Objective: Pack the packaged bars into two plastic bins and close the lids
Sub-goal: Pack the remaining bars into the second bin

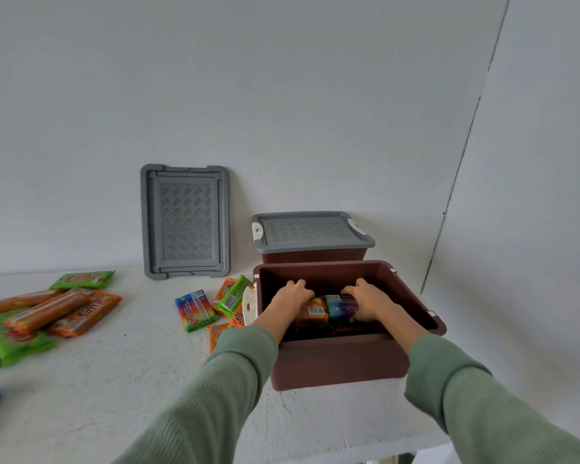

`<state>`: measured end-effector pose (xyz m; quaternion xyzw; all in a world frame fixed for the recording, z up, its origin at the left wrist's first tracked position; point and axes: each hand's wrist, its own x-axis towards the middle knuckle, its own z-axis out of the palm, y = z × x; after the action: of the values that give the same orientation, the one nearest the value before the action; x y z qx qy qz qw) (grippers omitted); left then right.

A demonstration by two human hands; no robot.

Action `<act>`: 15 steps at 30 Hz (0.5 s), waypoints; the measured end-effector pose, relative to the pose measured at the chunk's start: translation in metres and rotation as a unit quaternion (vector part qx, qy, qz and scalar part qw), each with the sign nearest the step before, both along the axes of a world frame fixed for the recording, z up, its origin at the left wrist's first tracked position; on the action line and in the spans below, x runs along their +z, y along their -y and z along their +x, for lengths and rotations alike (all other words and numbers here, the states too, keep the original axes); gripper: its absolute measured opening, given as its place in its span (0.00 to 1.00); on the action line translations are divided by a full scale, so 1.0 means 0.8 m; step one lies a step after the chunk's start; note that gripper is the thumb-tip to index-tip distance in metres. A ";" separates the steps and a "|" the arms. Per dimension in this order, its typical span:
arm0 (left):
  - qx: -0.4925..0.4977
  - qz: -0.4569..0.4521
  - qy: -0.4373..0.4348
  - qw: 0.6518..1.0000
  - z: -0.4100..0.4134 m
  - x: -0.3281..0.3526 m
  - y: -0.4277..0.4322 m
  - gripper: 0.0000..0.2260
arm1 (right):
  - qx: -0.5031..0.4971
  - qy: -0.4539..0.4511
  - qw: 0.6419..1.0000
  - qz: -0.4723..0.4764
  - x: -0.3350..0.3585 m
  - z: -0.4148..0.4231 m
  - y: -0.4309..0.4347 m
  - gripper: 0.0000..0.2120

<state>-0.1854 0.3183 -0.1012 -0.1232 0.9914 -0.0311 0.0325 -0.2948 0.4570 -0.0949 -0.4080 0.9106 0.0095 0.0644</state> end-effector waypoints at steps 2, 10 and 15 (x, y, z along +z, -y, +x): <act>-0.004 0.051 0.001 0.999 0.003 0.008 0.002 0.29 | 0.002 0.027 0.999 -0.035 0.009 0.004 -0.002 0.30; 0.028 0.196 -0.277 0.940 0.063 0.077 0.053 0.12 | 0.024 0.058 0.953 -0.296 0.075 0.071 0.072 0.15; 0.118 0.164 -0.311 0.929 0.163 0.086 0.125 0.11 | 0.116 0.073 0.938 -0.320 0.097 0.146 0.150 0.13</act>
<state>-0.0550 0.2180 -0.0322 -0.2355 0.9214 0.1758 -0.2542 -0.1779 0.3370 -0.0170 -0.5098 0.8047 -0.3043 -0.0051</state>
